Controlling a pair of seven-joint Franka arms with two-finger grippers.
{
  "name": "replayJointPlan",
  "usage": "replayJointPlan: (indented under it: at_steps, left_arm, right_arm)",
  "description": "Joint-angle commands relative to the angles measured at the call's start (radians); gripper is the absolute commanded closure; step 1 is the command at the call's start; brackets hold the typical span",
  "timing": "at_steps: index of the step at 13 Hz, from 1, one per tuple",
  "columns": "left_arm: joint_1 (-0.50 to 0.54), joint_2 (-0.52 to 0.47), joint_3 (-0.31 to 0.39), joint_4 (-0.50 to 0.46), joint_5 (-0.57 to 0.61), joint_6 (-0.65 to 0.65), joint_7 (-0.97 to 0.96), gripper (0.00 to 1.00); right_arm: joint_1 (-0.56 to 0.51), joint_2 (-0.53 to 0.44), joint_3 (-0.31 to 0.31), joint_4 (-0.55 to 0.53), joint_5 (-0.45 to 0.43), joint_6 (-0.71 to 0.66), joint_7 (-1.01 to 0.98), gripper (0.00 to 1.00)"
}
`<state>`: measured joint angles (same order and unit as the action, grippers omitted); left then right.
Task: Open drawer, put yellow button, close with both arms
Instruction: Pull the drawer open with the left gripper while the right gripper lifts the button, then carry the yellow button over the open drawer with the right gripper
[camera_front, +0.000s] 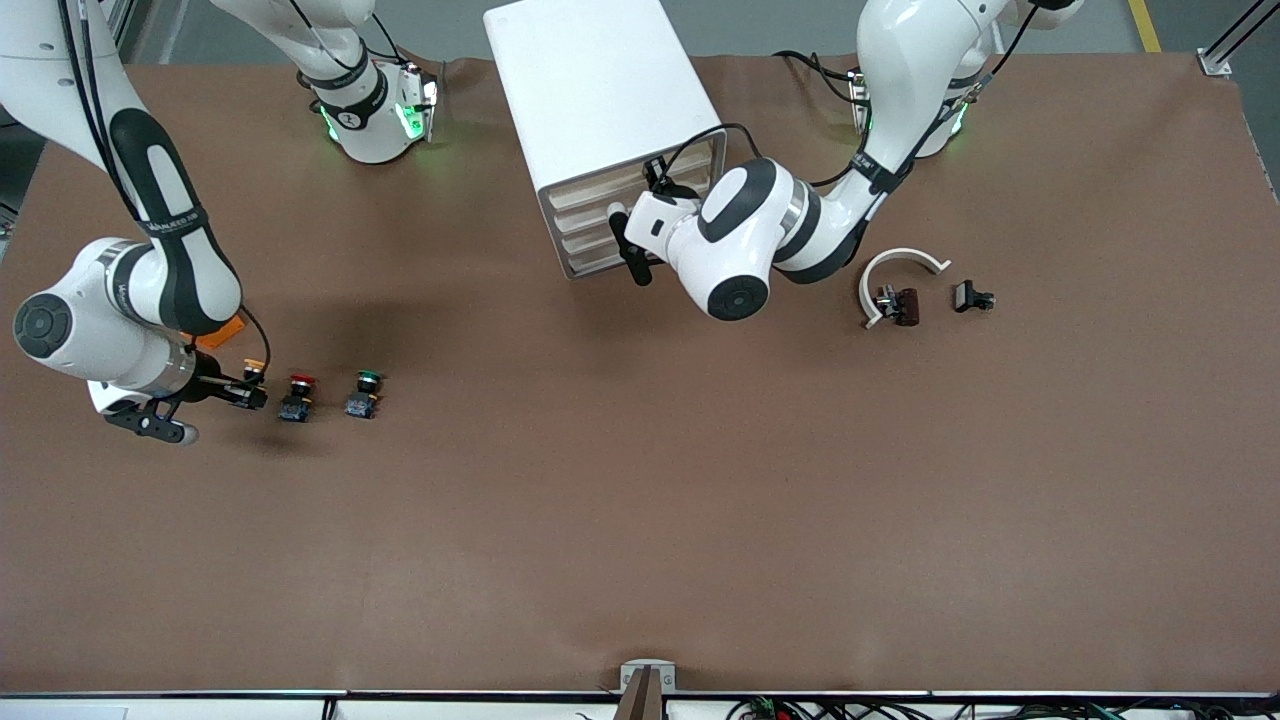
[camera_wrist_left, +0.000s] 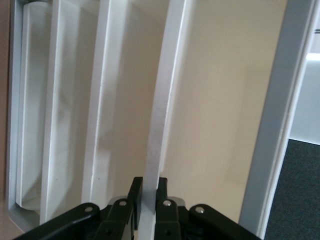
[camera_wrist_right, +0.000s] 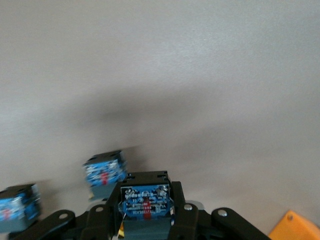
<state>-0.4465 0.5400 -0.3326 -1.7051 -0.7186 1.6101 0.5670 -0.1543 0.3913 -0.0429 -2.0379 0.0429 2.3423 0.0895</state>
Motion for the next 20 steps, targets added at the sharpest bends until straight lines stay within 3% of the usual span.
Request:
replayJointPlan:
  at_steps: [1, 9, 12, 15, 20]
  left_arm:
    - [0.006, 0.015, 0.032, 0.007, 0.03, 0.02, -0.026, 0.9]
    - [0.067, 0.026, 0.035, 0.039, 0.085, 0.022, -0.027, 0.9]
    - [0.075, 0.028, 0.056, 0.051, 0.088, 0.022, -0.027, 0.9]
    - [0.083, 0.032, 0.073, 0.067, 0.109, 0.022, -0.024, 0.9]
    - [0.112, 0.063, 0.075, 0.113, 0.12, 0.028, -0.027, 0.9]
  right_arm:
    - [0.044, -0.052, -0.003, 0.039, 0.012, -0.116, 0.103, 1.0]
    - [0.271, -0.158, 0.0, 0.053, 0.012, -0.282, 0.562, 1.0]
    - [0.372, -0.157, 0.0, 0.123, 0.023, -0.352, 0.746, 1.0]
    - [0.436, -0.155, -0.002, 0.209, 0.1, -0.441, 0.881, 1.0]
    - [0.536, -0.149, -0.002, 0.355, 0.103, -0.549, 1.087, 1.0]
